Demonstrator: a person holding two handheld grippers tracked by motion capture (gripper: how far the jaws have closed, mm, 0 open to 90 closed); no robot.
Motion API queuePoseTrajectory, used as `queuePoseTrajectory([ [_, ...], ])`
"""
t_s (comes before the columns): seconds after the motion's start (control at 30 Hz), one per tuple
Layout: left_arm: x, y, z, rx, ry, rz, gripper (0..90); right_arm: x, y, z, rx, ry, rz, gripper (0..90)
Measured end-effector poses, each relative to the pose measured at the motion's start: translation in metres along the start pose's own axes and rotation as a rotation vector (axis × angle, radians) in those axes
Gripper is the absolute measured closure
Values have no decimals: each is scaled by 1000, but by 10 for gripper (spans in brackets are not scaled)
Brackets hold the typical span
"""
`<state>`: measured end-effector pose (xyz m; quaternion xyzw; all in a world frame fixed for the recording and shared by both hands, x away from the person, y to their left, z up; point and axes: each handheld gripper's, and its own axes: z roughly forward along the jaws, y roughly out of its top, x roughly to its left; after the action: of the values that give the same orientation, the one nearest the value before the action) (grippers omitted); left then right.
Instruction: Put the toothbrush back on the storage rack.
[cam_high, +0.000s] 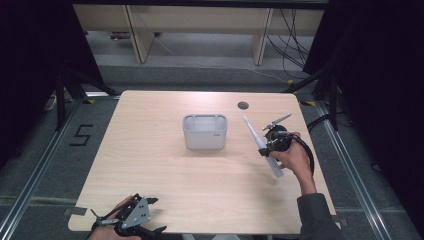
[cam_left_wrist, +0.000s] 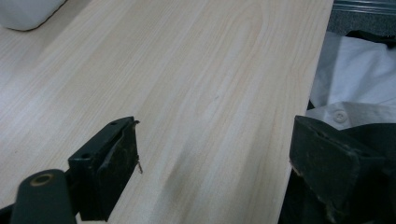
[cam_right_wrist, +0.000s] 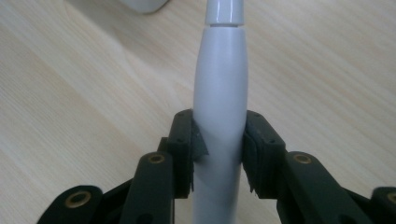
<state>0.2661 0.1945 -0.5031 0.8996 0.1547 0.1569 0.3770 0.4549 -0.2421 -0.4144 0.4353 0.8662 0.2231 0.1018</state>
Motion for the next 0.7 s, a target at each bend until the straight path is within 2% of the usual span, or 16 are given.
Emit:
queuePoseTrajectory([
  [0.03, 1, 0, -1, 11, -2, 13, 148, -2, 1, -5, -51, -5, 18, 666],
  [0.07, 1, 0, -1, 11, -2, 13, 149, -2, 1, -5, -51, -5, 18, 666],
  [0.1, 0, 0, 0, 6, -4, 7, 149, -3, 2, -8, -99, 0, 9, 666],
  [0.17, 0, 0, 0, 0, 0, -1, 148, -4, 2, -8, -118, -1, -2, 666],
  [0.2, 0, 0, 0, 2, -1, 2, 148, -3, 3, -9, -141, 5, 8, 666],
  [0.23, 0, 0, 0, -1, -6, 1, 148, -1, 4, -9, -192, -11, 38, 666],
  [0.27, 1, 0, 0, 9, -3, 13, 148, -1, 6, -10, -195, -8, 41, 666],
  [0.3, 1, 0, 0, 9, -3, 13, 149, -2, 7, -9, -225, -11, 40, 666],
  [0.33, 0, 0, 0, 6, -3, 6, 149, -2, 7, -9, -225, -11, 40, 666],
  [0.4, 1, 0, 0, 3, -3, 3, 149, 0, 10, -9, -254, 22, 90, 666],
  [0.43, -1, 0, 1, -10, 1, -1, 149, -1, 13, -5, -330, 17, 73, 666],
  [0.5, 1, 0, -1, 12, -3, 14, 148, 0, 13, -7, -326, 15, 83, 666],
  [0.53, 0, 0, 0, 1, -4, 2, 149, 2, 17, -9, -354, 30, 109, 666],
  [0.6, 1, 0, -1, 10, -1, 13, 148, 1, 21, -8, -405, 18, 92, 666],
  [0.63, 0, 0, 0, -4, 9, 10, 148, 1, 23, -8, -425, 22, 96, 666],
  [0.7, 0, 0, 0, -3, -5, 0, 149, 4, 27, -8, -453, 34, 129, 666],
])
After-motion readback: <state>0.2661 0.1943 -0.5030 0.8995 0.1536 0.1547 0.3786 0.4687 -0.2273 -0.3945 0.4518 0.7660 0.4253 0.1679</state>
